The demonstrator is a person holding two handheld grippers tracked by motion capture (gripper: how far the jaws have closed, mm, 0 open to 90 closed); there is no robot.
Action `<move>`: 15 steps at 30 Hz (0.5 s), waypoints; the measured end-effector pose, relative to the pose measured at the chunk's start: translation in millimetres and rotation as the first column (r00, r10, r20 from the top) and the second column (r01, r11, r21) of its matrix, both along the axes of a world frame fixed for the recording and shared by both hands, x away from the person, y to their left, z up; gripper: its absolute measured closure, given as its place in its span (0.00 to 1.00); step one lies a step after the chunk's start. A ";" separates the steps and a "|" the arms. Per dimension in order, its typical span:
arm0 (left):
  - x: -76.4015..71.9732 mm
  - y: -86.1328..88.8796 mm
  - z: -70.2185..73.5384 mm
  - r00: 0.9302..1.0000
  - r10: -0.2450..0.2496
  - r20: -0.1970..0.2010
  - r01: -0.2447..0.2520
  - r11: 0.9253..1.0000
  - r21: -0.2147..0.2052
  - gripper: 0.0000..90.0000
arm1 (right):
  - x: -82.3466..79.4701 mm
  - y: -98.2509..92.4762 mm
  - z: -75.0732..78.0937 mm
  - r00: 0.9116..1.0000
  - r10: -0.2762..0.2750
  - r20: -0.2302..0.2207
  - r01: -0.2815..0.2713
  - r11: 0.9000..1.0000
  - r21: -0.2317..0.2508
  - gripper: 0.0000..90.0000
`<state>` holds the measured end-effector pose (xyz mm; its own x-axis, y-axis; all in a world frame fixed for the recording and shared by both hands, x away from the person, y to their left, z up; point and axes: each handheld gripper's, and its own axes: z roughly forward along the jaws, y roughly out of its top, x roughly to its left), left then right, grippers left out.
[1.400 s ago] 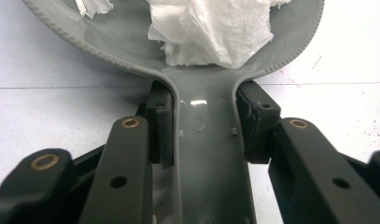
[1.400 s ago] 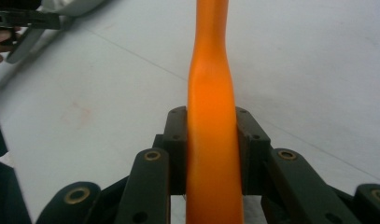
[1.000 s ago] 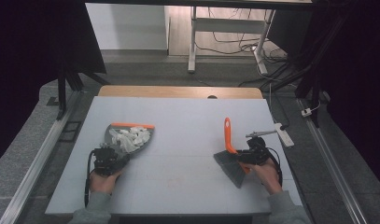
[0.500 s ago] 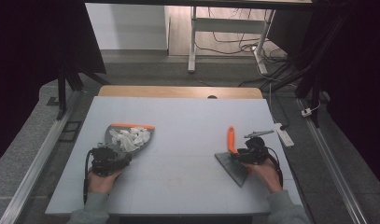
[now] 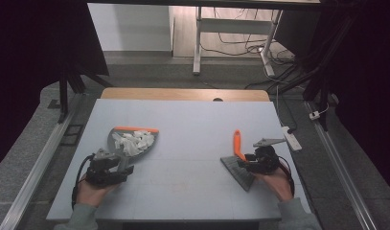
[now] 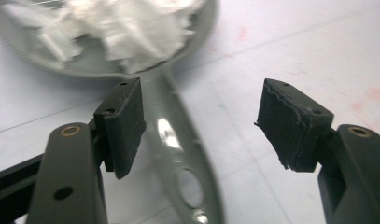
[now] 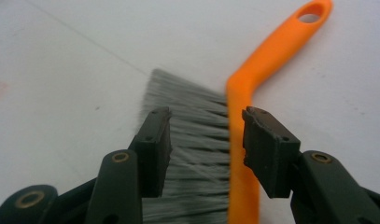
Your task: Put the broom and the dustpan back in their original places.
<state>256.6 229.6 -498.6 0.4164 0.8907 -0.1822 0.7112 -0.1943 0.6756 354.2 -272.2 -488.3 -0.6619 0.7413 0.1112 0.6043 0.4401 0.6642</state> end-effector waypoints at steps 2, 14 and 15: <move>-1.0 -1.2 0.7 0.999 -0.034 0.001 0.034 0.999 -0.006 0.37 | -4.8 0.8 0.3 1.000 0.023 0.010 -0.023 1.000 0.005 0.58; -11.0 4.7 -1.7 0.986 -0.166 0.022 0.167 0.985 -0.053 0.37 | -30.6 1.7 -2.2 0.989 0.134 0.059 -0.135 0.991 0.008 0.57; -11.5 4.9 -2.2 0.986 -0.166 0.021 0.167 0.985 -0.052 0.37 | -32.5 0.8 -2.6 0.989 0.134 0.067 -0.135 0.991 0.007 0.57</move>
